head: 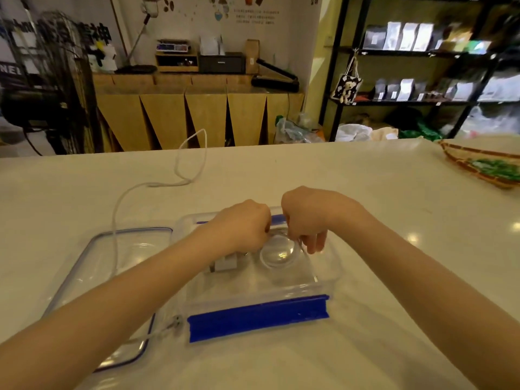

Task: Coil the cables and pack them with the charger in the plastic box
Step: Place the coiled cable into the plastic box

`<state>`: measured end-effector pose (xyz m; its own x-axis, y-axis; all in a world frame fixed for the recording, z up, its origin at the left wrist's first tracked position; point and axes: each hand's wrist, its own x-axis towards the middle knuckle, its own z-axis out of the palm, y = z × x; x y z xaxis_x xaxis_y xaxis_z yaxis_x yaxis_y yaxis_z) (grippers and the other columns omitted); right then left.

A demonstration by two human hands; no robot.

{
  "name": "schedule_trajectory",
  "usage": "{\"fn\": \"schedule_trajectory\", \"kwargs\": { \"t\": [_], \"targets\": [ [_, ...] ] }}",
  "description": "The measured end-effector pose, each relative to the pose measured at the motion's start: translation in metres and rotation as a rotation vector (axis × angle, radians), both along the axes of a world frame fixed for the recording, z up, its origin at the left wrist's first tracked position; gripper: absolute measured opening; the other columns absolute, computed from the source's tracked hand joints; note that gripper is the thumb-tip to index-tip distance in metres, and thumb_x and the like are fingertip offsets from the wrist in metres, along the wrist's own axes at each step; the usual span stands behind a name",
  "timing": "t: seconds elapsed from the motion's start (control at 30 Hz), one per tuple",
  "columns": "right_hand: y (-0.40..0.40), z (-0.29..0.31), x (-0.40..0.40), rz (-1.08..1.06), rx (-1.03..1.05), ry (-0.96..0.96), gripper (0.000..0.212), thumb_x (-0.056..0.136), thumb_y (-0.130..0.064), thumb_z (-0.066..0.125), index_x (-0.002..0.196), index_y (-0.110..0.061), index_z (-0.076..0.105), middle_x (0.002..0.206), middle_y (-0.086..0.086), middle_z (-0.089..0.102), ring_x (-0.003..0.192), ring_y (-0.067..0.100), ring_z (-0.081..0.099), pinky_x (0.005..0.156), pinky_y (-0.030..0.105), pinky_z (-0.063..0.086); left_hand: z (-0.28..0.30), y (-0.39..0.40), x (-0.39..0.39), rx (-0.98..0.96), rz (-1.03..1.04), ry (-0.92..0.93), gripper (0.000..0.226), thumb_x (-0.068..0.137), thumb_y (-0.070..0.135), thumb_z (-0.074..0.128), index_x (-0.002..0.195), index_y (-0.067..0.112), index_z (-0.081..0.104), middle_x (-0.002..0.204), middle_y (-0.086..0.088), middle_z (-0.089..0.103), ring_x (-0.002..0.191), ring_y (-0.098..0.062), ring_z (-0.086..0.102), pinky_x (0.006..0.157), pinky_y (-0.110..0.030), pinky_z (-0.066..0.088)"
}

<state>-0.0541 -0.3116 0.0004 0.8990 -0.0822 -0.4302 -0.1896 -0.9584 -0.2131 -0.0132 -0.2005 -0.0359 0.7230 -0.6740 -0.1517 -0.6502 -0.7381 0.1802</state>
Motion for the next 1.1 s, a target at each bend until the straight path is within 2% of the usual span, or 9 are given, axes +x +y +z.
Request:
{"fn": "schedule_trajectory", "kwargs": {
  "t": [0.07, 0.2, 0.33, 0.4, 0.5, 0.6, 0.77, 0.9, 1.1],
  "targets": [
    [0.004, -0.005, 0.001, 0.024, -0.076, -0.001, 0.017, 0.082, 0.001, 0.053, 0.066, -0.004, 0.052, 0.065, 0.013, 0.069, 0.05, 0.021, 0.064, 0.052, 0.022, 0.051, -0.003, -0.002, 0.0, 0.04, 0.0, -0.027, 0.022, 0.086, 0.015, 0.049, 0.094, 0.004, 0.066, 0.068, -0.006, 0.051, 0.073, -0.027, 0.055, 0.063, -0.034, 0.045],
    [0.008, -0.013, 0.004, 0.098, -0.197, -0.034, 0.021, 0.079, 0.004, 0.059, 0.066, -0.008, 0.048, 0.079, 0.012, 0.073, 0.076, 0.026, 0.07, 0.043, 0.017, 0.042, -0.005, -0.002, 0.002, 0.028, 0.011, 0.013, 0.025, 0.086, 0.016, 0.05, 0.099, 0.001, 0.065, 0.094, -0.018, 0.063, 0.086, -0.032, 0.061, 0.074, -0.037, 0.05],
    [0.01, -0.016, 0.006, 0.107, -0.26, -0.025, 0.027, 0.074, 0.004, 0.065, 0.065, -0.009, 0.043, 0.062, 0.009, 0.058, 0.047, 0.018, 0.052, 0.044, 0.02, 0.038, -0.003, 0.001, 0.001, 0.011, 0.003, 0.044, 0.025, 0.086, 0.015, 0.051, 0.098, 0.0, 0.066, 0.096, -0.02, 0.065, 0.086, -0.032, 0.061, 0.074, -0.037, 0.049],
    [0.012, -0.016, 0.006, 0.109, -0.271, -0.022, 0.028, 0.07, 0.004, 0.07, 0.065, -0.008, 0.045, 0.058, 0.006, 0.05, 0.046, 0.016, 0.046, 0.046, 0.024, 0.04, -0.001, 0.003, 0.0, -0.001, 0.009, 0.069, 0.025, 0.086, 0.016, 0.051, 0.098, 0.0, 0.066, 0.096, -0.021, 0.066, 0.086, -0.032, 0.062, 0.075, -0.038, 0.05],
    [0.012, -0.015, 0.007, 0.111, -0.259, -0.033, 0.019, 0.072, 0.004, 0.069, 0.081, -0.005, 0.055, 0.057, 0.004, 0.05, 0.059, 0.024, 0.061, 0.057, 0.029, 0.049, 0.007, 0.007, -0.004, -0.038, 0.013, 0.101, 0.026, 0.087, 0.017, 0.05, 0.101, 0.002, 0.066, 0.1, -0.019, 0.067, 0.09, -0.031, 0.062, 0.079, -0.038, 0.05],
    [0.008, -0.008, 0.008, 0.111, -0.226, -0.07, 0.022, 0.079, 0.002, 0.063, 0.067, -0.007, 0.047, 0.057, 0.006, 0.054, 0.064, 0.027, 0.068, 0.057, 0.028, 0.053, 0.018, 0.017, -0.007, -0.115, 0.011, 0.142, 0.026, 0.088, 0.016, 0.049, 0.108, 0.009, 0.065, 0.104, -0.01, 0.068, 0.093, -0.023, 0.061, 0.084, -0.033, 0.05],
    [0.015, 0.022, 0.013, 0.143, -0.03, -0.202, 0.003, 0.086, -0.006, 0.057, 0.085, -0.003, 0.057, 0.07, 0.01, 0.062, 0.067, 0.024, 0.069, 0.059, 0.029, 0.056, 0.05, 0.062, -0.012, -0.409, 0.116, 0.168, 0.019, 0.089, 0.018, 0.05, 0.102, 0.02, 0.064, 0.083, 0.009, 0.067, 0.079, -0.001, 0.062, 0.065, -0.01, 0.048],
    [0.046, 0.034, 0.03, 0.32, 0.182, -0.372, 0.01, 0.088, -0.013, 0.054, 0.094, -0.01, 0.061, 0.074, 0.007, 0.067, 0.06, 0.015, 0.069, 0.05, 0.019, 0.055, 0.059, 0.107, -0.016, -0.579, 0.274, 0.124, 0.013, 0.087, 0.018, 0.052, 0.088, 0.027, 0.062, 0.081, 0.01, 0.066, 0.075, -0.002, 0.062, 0.061, -0.014, 0.045],
    [0.108, 0.017, 0.048, 0.618, 0.38, -0.366, 0.01, 0.086, -0.017, 0.057, 0.091, -0.014, 0.065, 0.076, -0.001, 0.067, 0.068, 0.009, 0.067, 0.054, 0.013, 0.053, 0.026, 0.17, -0.008, -0.396, 0.605, -0.05, 0.008, 0.082, 0.028, 0.06, 0.085, 0.021, 0.059, 0.078, 0.005, 0.061, 0.074, -0.01, 0.057, 0.06, -0.017, 0.042]
  ]
}}
